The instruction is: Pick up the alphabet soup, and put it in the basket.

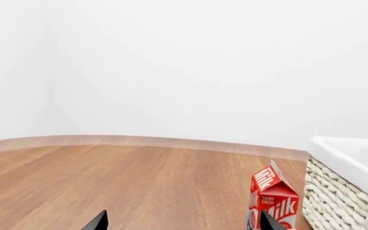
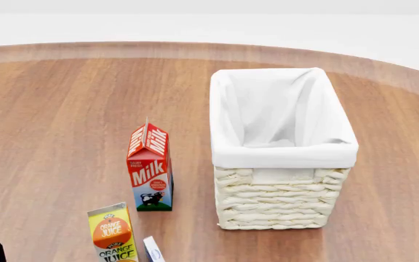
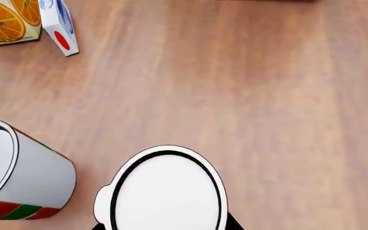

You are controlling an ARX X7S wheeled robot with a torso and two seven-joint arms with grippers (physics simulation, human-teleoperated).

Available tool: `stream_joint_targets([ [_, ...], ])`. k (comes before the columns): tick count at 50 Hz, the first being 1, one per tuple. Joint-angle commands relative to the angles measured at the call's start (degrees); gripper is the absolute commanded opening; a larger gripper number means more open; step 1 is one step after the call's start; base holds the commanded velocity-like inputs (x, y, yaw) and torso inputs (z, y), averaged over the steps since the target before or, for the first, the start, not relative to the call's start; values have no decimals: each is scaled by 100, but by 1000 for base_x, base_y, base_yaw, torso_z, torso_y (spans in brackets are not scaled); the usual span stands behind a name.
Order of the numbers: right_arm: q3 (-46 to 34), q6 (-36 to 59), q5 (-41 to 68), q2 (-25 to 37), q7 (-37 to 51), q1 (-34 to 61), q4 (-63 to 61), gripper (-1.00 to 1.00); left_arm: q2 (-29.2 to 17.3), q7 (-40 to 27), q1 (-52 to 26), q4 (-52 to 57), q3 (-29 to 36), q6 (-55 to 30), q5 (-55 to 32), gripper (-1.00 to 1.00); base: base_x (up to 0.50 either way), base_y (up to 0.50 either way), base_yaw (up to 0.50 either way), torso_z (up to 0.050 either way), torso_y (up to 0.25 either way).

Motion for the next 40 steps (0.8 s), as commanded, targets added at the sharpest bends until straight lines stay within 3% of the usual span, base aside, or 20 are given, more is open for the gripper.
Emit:
stream_joint_targets([
  [1, 140, -458, -344, -150, -112, -109, 280, -100, 144, 51, 66, 13, -24, 132, 103, 100, 0, 0, 0, 0, 0],
  [13, 776, -1142, -581, 180, 384, -511, -878, -100, 110, 20, 32, 43, -20, 96, 58, 100, 0, 0, 0, 0, 0],
  [22, 604, -1931, -1661, 462, 463, -610, -1282, -100, 88, 2, -1, 51, -9, 73, 28, 100, 0, 0, 0, 0, 0],
  [40, 748, -2795, -2551, 550, 805, -747, -1867, -100, 58, -7, -10, 35, 43, 75, -16, 100, 0, 0, 0, 0, 1],
])
